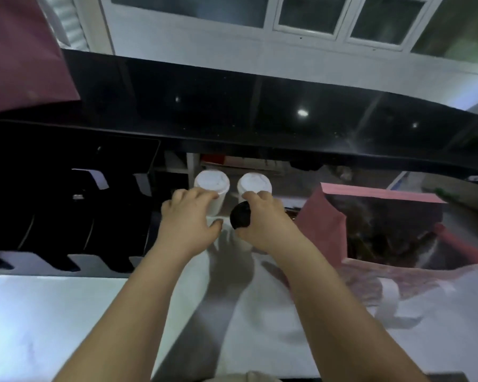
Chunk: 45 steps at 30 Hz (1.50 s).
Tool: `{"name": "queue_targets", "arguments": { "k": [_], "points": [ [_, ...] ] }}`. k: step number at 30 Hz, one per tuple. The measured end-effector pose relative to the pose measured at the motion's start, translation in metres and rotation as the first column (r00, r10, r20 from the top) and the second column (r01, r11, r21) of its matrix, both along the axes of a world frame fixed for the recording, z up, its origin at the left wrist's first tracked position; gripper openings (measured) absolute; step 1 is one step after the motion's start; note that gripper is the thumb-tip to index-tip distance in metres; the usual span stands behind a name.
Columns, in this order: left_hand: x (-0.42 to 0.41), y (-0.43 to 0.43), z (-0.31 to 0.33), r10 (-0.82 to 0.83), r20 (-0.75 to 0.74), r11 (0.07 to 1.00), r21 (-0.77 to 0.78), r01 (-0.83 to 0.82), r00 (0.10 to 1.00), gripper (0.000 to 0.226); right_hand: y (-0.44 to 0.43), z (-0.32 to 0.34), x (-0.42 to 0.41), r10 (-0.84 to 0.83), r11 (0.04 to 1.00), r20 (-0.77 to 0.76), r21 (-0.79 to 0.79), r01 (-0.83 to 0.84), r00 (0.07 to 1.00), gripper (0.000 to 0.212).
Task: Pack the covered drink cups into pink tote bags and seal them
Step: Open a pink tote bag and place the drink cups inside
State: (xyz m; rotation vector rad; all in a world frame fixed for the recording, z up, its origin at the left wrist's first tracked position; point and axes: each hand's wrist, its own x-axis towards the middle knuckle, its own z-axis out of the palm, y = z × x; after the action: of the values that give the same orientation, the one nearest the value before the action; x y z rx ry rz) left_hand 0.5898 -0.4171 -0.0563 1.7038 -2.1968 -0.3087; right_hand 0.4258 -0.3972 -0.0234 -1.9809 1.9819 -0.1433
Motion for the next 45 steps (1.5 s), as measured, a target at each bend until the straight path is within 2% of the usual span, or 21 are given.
{"name": "queue_targets", "arguments": {
  "k": [5, 8, 11, 13, 15, 19, 24, 29, 35, 38, 40, 43, 45],
  "points": [
    [0.017, -0.007, -0.016, -0.002, 0.025, 1.0, 0.012, 0.002, 1.0, 0.06, -0.023, -0.042, 0.01, -0.113, 0.992, -0.114, 0.035, 0.118, 0.987, 0.084],
    [0.024, -0.011, -0.018, -0.018, 0.0, 1.0, 0.017, 0.018, 1.0, 0.059, -0.027, -0.057, 0.017, -0.157, 0.987, -0.092, 0.021, 0.16, 0.983, 0.075],
    [0.025, -0.016, -0.013, -0.033, -0.05, 0.999, 0.019, 0.034, 0.998, 0.057, -0.019, -0.055, 0.022, -0.134, 0.991, -0.085, -0.022, 0.133, 0.987, 0.07],
    [0.022, -0.023, 0.0, -0.038, -0.107, 0.999, -0.02, 0.036, 0.994, 0.053, -0.015, -0.037, 0.019, -0.118, 0.992, -0.018, -0.05, 0.117, 0.993, 0.072],
    [0.015, -0.034, 0.021, -0.055, -0.155, 0.996, -0.082, 0.043, 0.986, 0.051, -0.009, -0.006, 0.008, -0.078, 0.986, 0.05, -0.142, 0.085, 0.996, 0.072],
    [-0.021, -0.057, 0.072, -0.17, -0.171, 0.972, -0.194, 0.136, 0.971, 0.052, 0.017, 0.075, -0.037, 0.048, 0.947, 0.051, -0.32, -0.029, 0.998, 0.08],
    [-0.097, -0.052, 0.113, -0.394, -0.165, 0.889, -0.315, 0.331, 0.904, 0.05, 0.063, 0.138, -0.113, -0.056, 0.909, 0.141, -0.403, 0.109, 0.988, 0.078],
    [-0.164, -0.023, 0.117, -0.559, -0.124, 0.806, -0.313, 0.502, 0.82, 0.046, 0.1, 0.146, -0.167, -0.14, 0.847, 0.201, -0.482, 0.223, 0.969, 0.076],
    [-0.205, 0.009, 0.099, -0.628, -0.132, 0.772, -0.229, 0.593, 0.767, 0.043, 0.118, 0.126, -0.22, -0.288, 0.893, 0.078, -0.338, 0.297, 0.954, 0.078],
    [-0.215, 0.023, 0.084, -0.641, -0.123, 0.767, -0.124, 0.629, 0.757, 0.04, 0.104, 0.101, -0.231, -0.259, 0.948, 0.016, -0.188, 0.257, 0.966, 0.074],
    [-0.218, 0.027, 0.074, -0.628, -0.093, 0.778, -0.055, 0.626, 0.773, 0.041, 0.088, 0.077, -0.235, -0.209, 0.977, -0.103, -0.066, 0.203, 0.973, 0.072],
    [-0.22, 0.03, 0.062, -0.609, 0.027, 0.793, 0.012, 0.609, 0.793, 0.066, 0.062, 0.038, -0.241, -0.15, 0.979, -0.32, 0.086, 0.187, 0.936, 0.079],
    [-0.219, 0.032, 0.057, -0.591, 0.079, 0.806, 0.022, 0.591, 0.803, 0.085, 0.048, 0.02, -0.249, -0.153, 0.974, -0.347, 0.104, 0.2, 0.925, 0.085]
  ]
}}
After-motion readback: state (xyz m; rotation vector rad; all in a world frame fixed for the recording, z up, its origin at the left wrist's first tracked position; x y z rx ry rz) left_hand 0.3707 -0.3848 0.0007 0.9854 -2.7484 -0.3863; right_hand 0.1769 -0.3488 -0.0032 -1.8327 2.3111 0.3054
